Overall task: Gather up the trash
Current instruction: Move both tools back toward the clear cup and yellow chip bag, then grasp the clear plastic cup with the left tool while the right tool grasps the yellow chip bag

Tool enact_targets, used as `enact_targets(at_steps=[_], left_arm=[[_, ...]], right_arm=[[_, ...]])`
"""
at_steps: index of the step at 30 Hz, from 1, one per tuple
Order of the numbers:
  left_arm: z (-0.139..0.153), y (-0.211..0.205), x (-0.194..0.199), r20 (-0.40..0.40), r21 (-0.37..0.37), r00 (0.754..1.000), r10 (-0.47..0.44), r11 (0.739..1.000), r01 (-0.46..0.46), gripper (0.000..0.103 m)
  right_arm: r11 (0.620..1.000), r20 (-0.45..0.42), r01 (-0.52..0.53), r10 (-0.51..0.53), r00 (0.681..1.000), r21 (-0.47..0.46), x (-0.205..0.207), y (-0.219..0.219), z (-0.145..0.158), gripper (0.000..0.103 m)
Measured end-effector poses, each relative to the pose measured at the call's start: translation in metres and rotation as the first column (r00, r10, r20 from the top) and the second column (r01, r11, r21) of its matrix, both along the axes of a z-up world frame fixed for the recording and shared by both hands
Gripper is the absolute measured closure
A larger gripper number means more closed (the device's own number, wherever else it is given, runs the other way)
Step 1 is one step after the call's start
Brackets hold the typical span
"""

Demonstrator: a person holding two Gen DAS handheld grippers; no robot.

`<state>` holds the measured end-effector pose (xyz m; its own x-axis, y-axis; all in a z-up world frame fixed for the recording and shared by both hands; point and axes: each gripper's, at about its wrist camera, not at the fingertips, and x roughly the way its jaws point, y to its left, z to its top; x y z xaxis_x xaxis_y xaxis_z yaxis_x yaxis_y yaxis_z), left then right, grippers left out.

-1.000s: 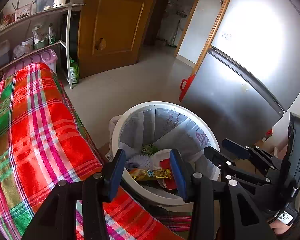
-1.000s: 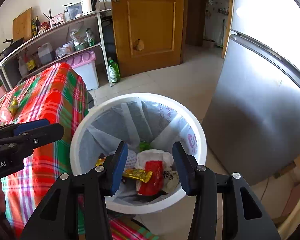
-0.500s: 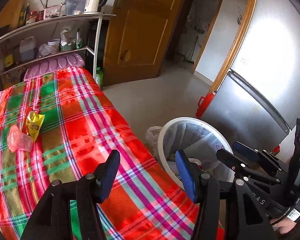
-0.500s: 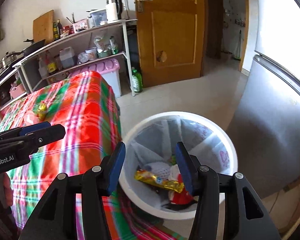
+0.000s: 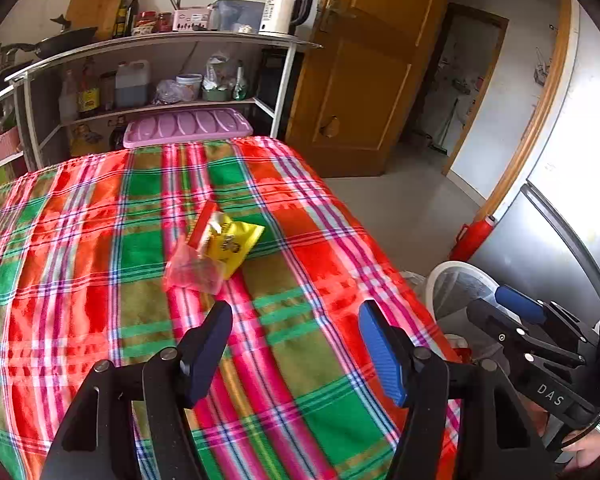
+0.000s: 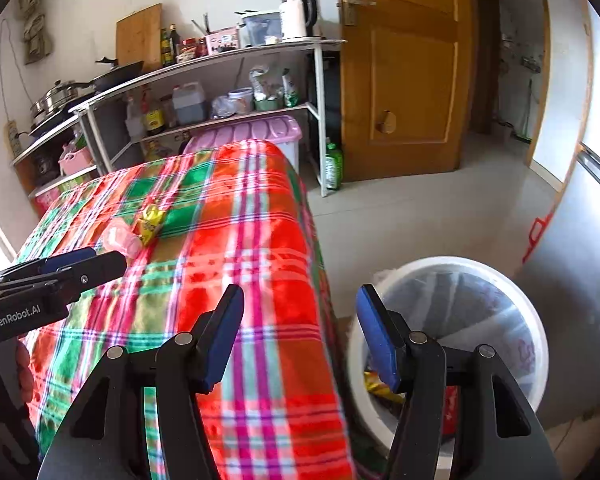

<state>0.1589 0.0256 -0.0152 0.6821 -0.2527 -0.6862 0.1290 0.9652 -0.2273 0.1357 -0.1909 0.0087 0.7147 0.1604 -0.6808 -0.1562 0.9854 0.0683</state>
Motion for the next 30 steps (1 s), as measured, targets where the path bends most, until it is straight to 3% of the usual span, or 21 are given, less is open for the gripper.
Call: enact_targets(at_steps=[11,22,26,30], left_arm=[[-0.011,0.06,0.019,-0.024,0.02,0.996,0.091,0.996,-0.091,0.031],[-0.026,0.065,0.05,-0.062,0.008,0.996,0.069,0.998,-0.068,0.031],[-0.029,0.06,0.056,-0.062,0.051,0.996,0.057,0.997,-0.054,0.031],[-0.032,0.055,0.061,-0.069,0.042,0.997,0.028,0.999,-0.025,0.031]], right_arm=[[0.996,-0.014,-0.086,0.086,0.996,-0.006,0.031,0.05,-0.004,0.044],[0.991,-0.048,-0.13,0.13,0.99,-0.007,0.061,0.079,-0.01,0.044],[0.99,-0.053,-0.137,0.137,0.989,-0.008,0.066,0.084,-0.012,0.044],[0.991,-0.058,-0.136,0.135,0.989,-0.01,0.071,0.088,-0.014,0.044]])
